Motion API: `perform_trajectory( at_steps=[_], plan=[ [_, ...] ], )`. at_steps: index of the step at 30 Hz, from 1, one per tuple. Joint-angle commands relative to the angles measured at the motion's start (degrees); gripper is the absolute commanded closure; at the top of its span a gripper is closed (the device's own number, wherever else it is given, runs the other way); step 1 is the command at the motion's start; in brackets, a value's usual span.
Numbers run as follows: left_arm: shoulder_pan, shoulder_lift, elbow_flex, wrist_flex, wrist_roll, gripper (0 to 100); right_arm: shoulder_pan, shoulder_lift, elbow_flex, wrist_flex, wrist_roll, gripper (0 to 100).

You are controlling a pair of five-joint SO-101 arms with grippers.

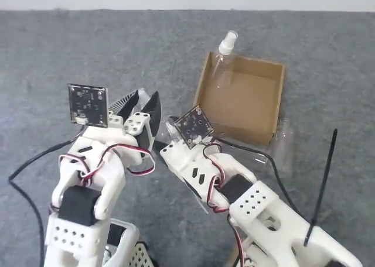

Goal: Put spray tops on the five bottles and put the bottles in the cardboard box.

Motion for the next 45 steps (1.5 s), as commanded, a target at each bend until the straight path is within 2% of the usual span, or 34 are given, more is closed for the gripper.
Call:
perform_trajectory(
  at_steps=[1, 3, 8, 11, 21, 23, 29, 39, 45],
  plan=[
    [-0.44, 1.14, -0.40, -1.58, -0.26, 87, 0.92, -0.31, -3.16, -1.36, -0.35, 99.3],
    [-1.14, 1.05, -0.66, -1.58, -0.35, 87, 0.92, -0.31, -2.11, -2.86, -0.44, 99.3],
    [-11.25, 1.49, -1.54, -5.10, -0.26, 87, 2.42, -0.31, 3.60, -12.09, -0.35, 99.3],
    [-13.71, 2.11, -1.54, -6.24, -0.26, 87, 2.42, -0.40, 5.98, -14.73, -0.35, 99.3],
    [-12.13, 14.33, -2.24, -11.52, -2.73, 87, 2.33, -1.98, 7.21, -14.64, -0.26, 99.3],
    [-11.69, 14.77, -2.77, -10.73, -2.73, 87, 2.33, -3.21, 7.65, -14.46, -0.26, 99.3],
    [-4.31, 14.68, -2.59, -7.12, -5.27, 87, 2.42, -6.02, 8.18, -11.74, -0.26, 99.3],
    [-4.40, 14.59, -3.74, -7.03, -5.36, 87, 2.68, -6.29, 8.18, -11.74, -0.26, 99.3],
    [-4.40, 16.00, -14.11, -5.45, -5.54, 87, 2.68, -6.20, 8.26, -11.65, -0.26, 99.3]
  ],
)
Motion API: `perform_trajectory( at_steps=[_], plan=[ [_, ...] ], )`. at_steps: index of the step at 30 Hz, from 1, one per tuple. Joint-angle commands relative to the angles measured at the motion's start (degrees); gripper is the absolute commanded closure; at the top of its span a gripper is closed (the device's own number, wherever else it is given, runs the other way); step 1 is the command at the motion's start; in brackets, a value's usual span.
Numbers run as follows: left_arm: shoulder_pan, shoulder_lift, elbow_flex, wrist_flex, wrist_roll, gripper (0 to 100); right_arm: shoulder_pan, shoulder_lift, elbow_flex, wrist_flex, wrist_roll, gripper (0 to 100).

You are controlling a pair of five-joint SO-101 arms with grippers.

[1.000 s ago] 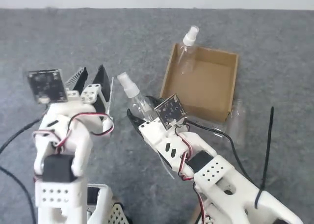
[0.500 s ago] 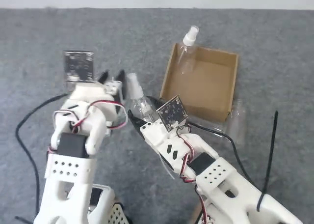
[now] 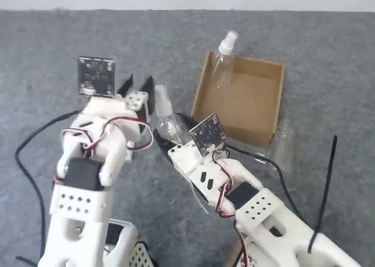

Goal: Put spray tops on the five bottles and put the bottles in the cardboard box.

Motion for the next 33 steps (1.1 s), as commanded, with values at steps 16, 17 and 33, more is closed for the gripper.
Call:
perform_trajectory(
  at_steps=[16, 17, 33],
  plan=[
    [0.97, 7.56, -11.56, 11.16, -0.26, 87, 0.66, -2.68, 0.35, 0.13, -0.18, 99.3],
    [1.41, 7.03, -11.03, 11.43, -0.26, 87, 0.66, -2.68, 0.35, 0.13, -0.18, 99.3],
    [4.13, 1.05, -3.12, 11.34, -2.64, 87, 0.66, -2.68, 0.35, 0.13, -0.18, 99.3]
  ],
)
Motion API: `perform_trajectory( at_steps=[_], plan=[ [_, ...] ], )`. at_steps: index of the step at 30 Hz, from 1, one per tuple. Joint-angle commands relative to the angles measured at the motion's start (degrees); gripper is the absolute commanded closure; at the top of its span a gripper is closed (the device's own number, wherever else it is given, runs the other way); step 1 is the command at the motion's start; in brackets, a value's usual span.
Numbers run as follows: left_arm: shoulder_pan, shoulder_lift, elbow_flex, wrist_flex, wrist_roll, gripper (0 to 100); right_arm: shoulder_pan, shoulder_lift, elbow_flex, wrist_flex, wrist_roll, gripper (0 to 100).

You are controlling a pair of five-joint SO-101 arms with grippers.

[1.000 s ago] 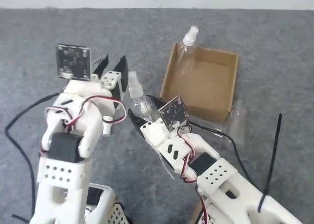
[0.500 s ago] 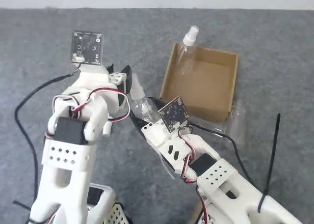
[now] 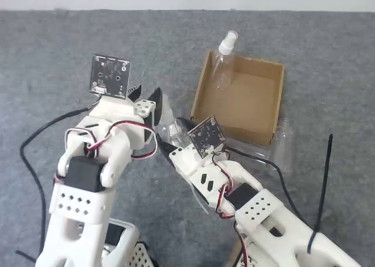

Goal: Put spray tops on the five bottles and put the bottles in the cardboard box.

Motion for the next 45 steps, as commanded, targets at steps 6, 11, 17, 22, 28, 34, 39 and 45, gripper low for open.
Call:
perform_trajectory(
  at_steps=[6, 11, 17, 22, 28, 34, 39, 45],
  plan=[
    [-0.70, -1.32, -7.16, 2.37, -2.29, 87, 0.57, -2.68, -0.79, 0.04, -0.26, 99.3],
    [-6.07, -1.41, -13.32, 6.86, -2.90, 87, 0.57, -2.68, -0.79, 0.04, -0.26, 99.3],
    [-7.65, -4.40, -6.29, 4.92, -2.90, 87, 3.91, -2.77, -1.67, 0.04, -0.26, 99.3],
    [-7.56, -18.20, 7.96, -2.20, -2.81, 86, 9.80, -2.68, -8.35, 7.16, -0.62, 99.3],
    [1.85, -30.33, 23.87, -7.47, -3.34, 76, 11.30, -2.15, -19.87, 15.34, -0.62, 99.3],
    [8.70, -36.57, 29.05, -7.56, -5.54, 76, 11.56, -1.98, -28.75, 20.00, -0.53, 99.3],
    [10.90, -37.36, 31.16, -8.09, -5.54, 74, 8.75, 0.40, -32.79, 25.10, -0.62, 99.3],
    [10.64, -37.36, 33.19, -10.55, -5.63, 73, 4.44, 0.48, -35.43, 32.66, -0.35, 99.3]
  ],
)
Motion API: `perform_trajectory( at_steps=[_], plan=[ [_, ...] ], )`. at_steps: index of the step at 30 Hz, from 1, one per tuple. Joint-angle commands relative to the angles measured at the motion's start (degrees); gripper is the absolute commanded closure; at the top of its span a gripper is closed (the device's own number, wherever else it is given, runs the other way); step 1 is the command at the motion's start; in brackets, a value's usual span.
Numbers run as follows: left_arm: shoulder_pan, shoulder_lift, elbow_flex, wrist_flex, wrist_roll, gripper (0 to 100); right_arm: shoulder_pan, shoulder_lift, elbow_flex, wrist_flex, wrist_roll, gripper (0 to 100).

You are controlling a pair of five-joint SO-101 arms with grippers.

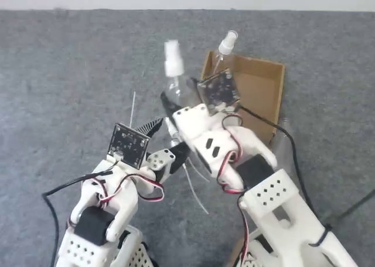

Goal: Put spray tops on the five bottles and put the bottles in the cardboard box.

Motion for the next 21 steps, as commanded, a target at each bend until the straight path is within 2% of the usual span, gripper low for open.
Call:
perform_trajectory(
  at_steps=[1, 8, 15, 19, 21],
  plan=[
    [0.18, -0.88, 1.36, -3.87, -0.62, 73, -1.89, -1.63, -6.51, 6.37, -0.35, 99.3],
    [0.18, -0.88, 2.15, -4.40, -2.90, 73, -1.63, -8.75, -7.91, 16.57, -0.26, 99.3],
    [0.18, -0.88, 2.15, -4.31, -2.90, 73, -1.19, -12.18, -7.91, 20.18, -0.18, 99.3],
    [0.26, -0.88, 2.15, -4.13, -2.81, 73, 3.65, -12.18, -8.09, 19.74, 0.09, 99.3],
    [0.26, -0.88, 2.24, -4.13, -2.81, 73, 7.34, -12.09, -8.79, 19.65, 2.81, 99.3]
  ],
)
